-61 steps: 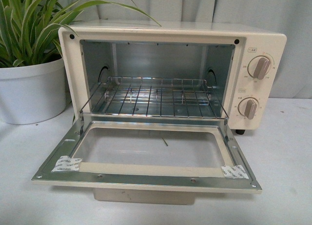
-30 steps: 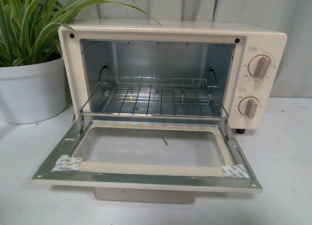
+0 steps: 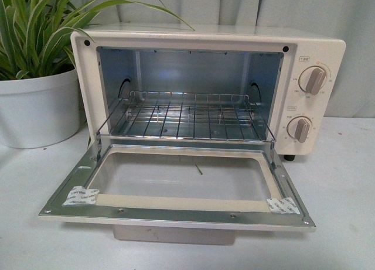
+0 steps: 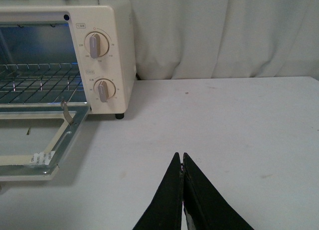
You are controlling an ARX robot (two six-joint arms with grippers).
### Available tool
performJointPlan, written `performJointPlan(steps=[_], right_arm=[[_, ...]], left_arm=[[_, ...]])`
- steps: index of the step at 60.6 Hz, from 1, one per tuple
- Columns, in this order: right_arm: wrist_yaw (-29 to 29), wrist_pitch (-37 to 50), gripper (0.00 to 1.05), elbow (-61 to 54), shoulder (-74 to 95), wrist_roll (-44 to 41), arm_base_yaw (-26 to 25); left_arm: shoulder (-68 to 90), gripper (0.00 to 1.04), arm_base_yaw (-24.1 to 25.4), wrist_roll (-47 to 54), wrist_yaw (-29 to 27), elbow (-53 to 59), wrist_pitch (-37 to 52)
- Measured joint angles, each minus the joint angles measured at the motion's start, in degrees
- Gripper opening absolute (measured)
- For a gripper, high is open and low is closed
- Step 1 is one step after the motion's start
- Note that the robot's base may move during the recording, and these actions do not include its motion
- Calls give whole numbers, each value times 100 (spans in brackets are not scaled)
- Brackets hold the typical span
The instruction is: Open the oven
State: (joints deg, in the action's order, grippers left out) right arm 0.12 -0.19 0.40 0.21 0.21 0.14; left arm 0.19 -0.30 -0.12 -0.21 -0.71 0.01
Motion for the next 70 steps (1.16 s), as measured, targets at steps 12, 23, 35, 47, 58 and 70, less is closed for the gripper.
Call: performJointPlan(steps=[12,23,35,47,58,70], right_arm=[[0,0,16,0,0,-9,0],[0,0,50,0,0,-9,0],[0,0,86,0,0,-9,0],[0,0,95,0,0,-4,0],[0,0,95,0,0,-4,0],[0,0,95,0,0,-7,0]], left_arm=[[0,20,2,-2,0,0,0],[0,52,2,-2,0,0,0],[0,88,2,-2,0,0,0],[0,98,2,0,0,0,0],[0,98,2,0,0,0,0],[0,98,2,0,0,0,0]])
